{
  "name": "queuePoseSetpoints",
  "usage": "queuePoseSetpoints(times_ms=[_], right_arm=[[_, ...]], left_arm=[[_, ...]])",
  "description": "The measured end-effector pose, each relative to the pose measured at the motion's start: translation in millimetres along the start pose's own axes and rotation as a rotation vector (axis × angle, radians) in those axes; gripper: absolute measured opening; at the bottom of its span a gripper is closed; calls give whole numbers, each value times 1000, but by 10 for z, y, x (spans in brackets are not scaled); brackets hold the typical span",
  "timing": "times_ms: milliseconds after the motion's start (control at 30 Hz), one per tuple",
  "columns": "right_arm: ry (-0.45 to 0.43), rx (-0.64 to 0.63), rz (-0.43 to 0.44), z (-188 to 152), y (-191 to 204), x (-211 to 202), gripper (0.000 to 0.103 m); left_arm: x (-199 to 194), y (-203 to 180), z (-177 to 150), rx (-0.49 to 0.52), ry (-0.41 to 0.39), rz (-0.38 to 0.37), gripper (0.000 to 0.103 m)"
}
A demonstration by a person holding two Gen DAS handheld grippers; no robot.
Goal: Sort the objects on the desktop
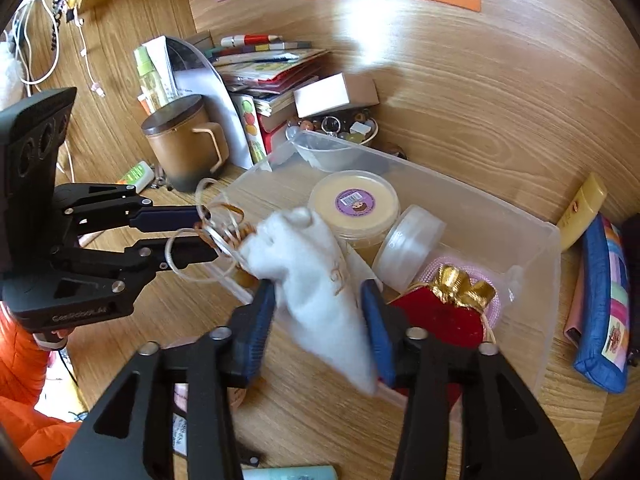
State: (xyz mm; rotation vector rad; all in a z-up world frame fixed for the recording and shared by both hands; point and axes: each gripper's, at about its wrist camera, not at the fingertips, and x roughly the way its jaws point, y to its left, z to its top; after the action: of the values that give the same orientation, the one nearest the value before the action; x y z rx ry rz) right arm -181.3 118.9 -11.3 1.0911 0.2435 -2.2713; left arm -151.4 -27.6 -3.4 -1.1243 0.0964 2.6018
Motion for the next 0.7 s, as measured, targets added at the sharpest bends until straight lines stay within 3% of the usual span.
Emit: queuePoseSetpoints(times_ms=[233,333,500,700], right_arm=[[-38,-5,-9,-33,50,-163,50],[-46,-10,-25,-64,82,-217,51],[-70,-11,-33,-151,147,-350,62],[-104,-9,-50,-268,224,-536,64]], left_arm=[[-88,-23,-88,0,-7,20,29],[-164,-78,-133,14,-22,51,50],[-310,-160,-202,34,-48,74,54],[-506,-247,-330,50,-94,114,74]])
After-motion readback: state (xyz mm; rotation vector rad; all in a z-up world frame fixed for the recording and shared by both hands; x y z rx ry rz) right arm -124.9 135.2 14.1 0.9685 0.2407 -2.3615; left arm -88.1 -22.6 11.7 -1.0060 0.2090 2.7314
